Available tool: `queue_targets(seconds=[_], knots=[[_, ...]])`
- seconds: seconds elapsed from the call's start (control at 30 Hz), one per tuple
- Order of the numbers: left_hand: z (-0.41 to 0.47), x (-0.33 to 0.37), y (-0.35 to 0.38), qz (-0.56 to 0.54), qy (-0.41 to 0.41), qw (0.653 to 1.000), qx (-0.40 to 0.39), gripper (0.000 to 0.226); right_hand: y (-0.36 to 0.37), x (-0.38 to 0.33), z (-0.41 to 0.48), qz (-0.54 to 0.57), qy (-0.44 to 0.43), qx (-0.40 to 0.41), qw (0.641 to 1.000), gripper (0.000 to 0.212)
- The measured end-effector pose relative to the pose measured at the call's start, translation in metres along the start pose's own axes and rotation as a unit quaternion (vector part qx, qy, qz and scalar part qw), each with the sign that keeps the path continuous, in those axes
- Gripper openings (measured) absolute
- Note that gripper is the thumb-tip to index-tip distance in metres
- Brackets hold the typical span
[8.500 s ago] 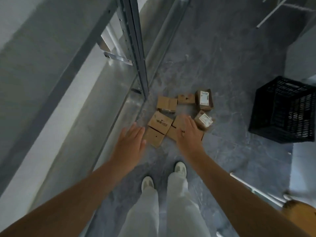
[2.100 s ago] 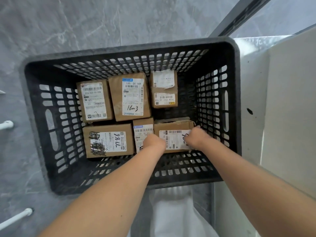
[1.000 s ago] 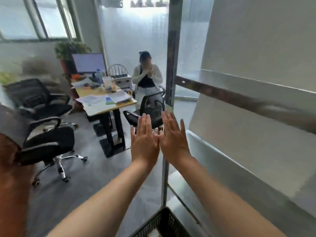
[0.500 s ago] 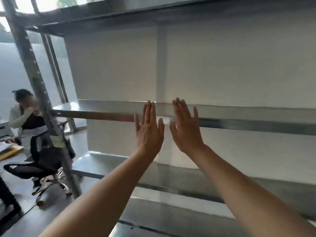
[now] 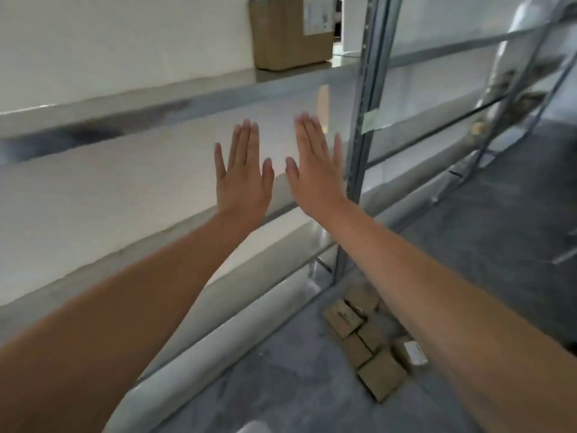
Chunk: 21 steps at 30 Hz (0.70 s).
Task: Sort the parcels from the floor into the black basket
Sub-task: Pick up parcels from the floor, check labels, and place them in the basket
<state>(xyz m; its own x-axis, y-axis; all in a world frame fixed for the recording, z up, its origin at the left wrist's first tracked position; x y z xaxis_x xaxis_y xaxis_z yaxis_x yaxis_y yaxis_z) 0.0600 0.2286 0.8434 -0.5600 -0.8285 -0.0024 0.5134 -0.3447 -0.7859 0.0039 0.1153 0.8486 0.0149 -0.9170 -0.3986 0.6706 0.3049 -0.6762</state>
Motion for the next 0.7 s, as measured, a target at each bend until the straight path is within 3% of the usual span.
queue_targets(seconds=[0.33, 0.53, 0.7], knots=[[0.018, 0.195, 0.108, -0.106, 0.168, 0.977, -0.082, 0.060, -0.079, 0.207, -0.076, -0.128, 0.224, 0.038, 0.965, 0.068], [0.041, 0.252, 0.204, -0.151, 0.220, 0.953, -0.143, 0.059, -0.049, 0.299, -0.088, -0.150, 0.317, 0.023, 0.936, 0.068], [0.069, 0.257, 0.289, -0.169, 0.236, 0.934, -0.207, 0.059, 0.001, 0.363, -0.084, -0.127, 0.396, -0.007, 0.910, 0.070]])
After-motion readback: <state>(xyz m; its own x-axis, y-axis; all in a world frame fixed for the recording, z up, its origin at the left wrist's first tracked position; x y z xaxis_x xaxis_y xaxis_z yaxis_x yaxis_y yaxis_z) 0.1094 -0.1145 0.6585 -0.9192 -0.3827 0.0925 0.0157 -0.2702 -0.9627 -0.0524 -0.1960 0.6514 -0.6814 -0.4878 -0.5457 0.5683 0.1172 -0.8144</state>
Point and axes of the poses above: each hand's wrist, its own z-axis towards the middle knuckle, its own y-axis out of the palm, x = y × z, the point moved 7 cm from there along z, towards the middle knuckle, and after that the axes turned 13 degrees about z, right-handed, at the moved point
